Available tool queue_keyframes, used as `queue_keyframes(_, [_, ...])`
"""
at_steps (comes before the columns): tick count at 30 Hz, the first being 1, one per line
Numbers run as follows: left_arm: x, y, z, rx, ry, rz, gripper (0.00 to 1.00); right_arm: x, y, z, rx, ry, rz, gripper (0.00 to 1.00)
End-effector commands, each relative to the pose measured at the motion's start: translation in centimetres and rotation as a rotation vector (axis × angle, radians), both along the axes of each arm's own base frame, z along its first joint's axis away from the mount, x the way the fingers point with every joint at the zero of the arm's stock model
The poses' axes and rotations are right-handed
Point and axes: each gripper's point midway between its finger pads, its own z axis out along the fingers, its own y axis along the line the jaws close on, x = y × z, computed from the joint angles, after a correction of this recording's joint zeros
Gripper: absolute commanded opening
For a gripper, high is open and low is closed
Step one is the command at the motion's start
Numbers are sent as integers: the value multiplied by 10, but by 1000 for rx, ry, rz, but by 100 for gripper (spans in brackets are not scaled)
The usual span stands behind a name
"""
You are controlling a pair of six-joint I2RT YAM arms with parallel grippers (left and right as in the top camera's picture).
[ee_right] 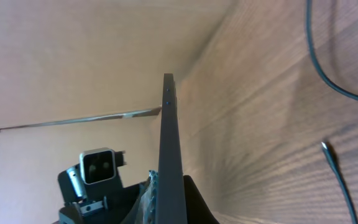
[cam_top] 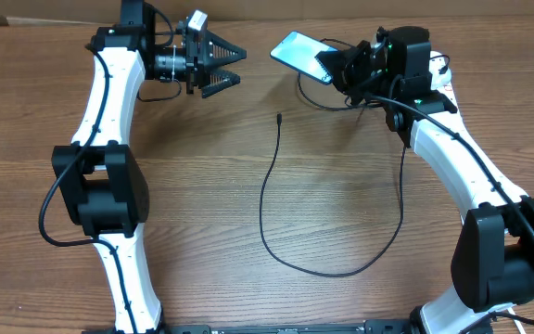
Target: Plug charger to phone and switch on socket
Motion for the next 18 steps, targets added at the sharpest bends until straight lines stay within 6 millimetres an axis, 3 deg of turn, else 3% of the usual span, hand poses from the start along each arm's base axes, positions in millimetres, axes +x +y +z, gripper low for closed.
queue_keyframes(1, [-3,-23,10,-21,-29,-45,82,-4,8,43,42,-97,22,4])
queue_keyframes(12, [16,-66,14,25,58,-6,80,0,25,60,97,-146,14,4])
queue_keyframes(18, [21,-78,9,60,122,35,79,-2,33,60,107,-137,12,4])
